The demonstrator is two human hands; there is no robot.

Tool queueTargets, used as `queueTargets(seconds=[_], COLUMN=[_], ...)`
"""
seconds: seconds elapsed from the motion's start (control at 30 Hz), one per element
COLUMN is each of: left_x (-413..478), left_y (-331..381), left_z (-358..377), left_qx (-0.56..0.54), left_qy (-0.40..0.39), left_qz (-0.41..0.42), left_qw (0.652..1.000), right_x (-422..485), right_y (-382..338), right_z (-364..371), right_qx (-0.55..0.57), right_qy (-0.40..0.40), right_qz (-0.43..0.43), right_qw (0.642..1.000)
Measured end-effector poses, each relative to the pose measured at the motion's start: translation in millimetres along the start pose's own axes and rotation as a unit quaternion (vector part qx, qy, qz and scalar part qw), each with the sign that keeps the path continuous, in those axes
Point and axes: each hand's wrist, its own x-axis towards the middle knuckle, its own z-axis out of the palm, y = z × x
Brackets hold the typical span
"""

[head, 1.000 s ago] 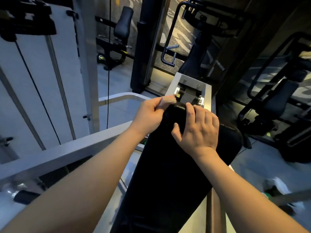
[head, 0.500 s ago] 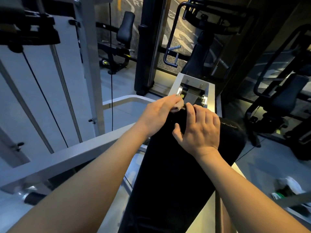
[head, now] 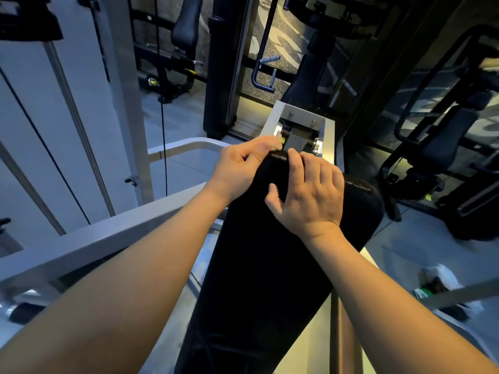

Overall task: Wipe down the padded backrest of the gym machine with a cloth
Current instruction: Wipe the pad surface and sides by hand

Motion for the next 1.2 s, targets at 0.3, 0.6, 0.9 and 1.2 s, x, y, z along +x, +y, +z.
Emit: queueTargets(seconds=[0.3,0.6,0.9,1.2], left_x=[-26,-38,-86,-155], left_y=[-14,-15,-40,-81], left_z=[3,3,14,13], left_qx=[-0.046,-0.031,-0.027,0.004], left_qy=[0.044,0.074,0.129,0.123], left_qz=[0.009,0.002,-0.086,-0.202], left_qw=[0.998,0.997,0.988,0.972], right_x=[1,2,0,-4], right_y=[-1,-3,-2,-5], right_z=[0,1,4,-7], right_qx=[0.005,-0.02,-0.035,-0.034], right_qy=[0.008,0.009,0.009,-0.009], right_qz=[-0.001,0.004,-0.015,-0.06], right_qw=[1.0,1.0,0.999,0.998])
